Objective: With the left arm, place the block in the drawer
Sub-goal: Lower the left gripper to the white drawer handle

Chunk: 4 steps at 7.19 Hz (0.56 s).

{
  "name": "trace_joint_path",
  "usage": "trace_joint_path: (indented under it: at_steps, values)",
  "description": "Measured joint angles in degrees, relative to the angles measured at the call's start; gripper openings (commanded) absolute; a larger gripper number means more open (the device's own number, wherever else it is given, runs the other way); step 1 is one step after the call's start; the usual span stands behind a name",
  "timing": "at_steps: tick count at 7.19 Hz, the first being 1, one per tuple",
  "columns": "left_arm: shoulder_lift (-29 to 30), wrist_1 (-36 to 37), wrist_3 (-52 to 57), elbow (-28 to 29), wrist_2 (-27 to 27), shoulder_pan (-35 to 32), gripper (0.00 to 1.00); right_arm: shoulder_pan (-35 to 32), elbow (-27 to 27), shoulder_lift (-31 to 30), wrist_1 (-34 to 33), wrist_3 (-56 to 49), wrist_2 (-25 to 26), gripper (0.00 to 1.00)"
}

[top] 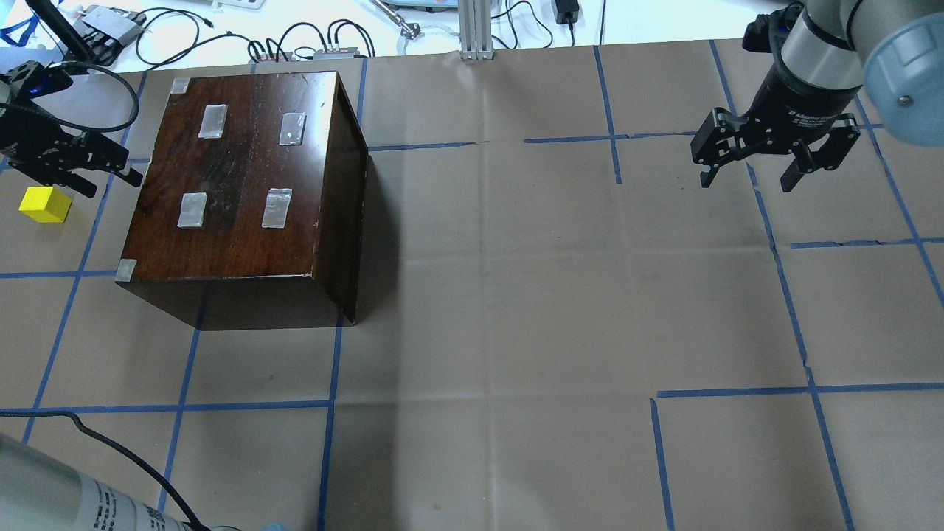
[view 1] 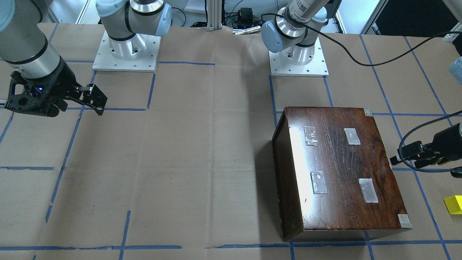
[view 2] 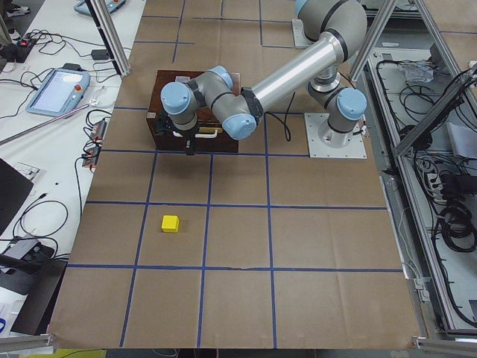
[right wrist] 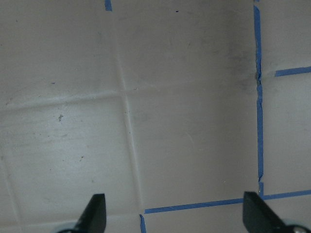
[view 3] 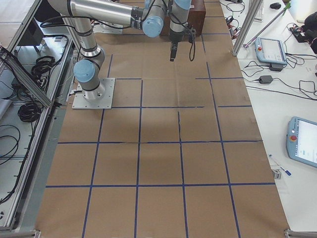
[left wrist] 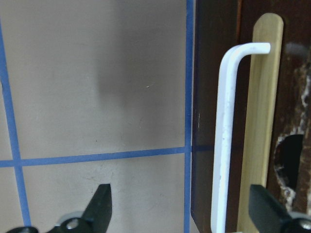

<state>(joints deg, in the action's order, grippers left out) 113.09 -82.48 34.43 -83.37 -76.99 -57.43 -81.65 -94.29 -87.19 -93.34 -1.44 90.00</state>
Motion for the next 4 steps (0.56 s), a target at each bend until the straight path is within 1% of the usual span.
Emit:
trace_joint_path:
  at_steps: [4]
  values:
    - [1.3, 0.4, 0.3, 0.0, 1.7, 0.8, 0.99, 0.0, 0.0, 0.0, 0.0, -0.1, 0.0, 1.0]
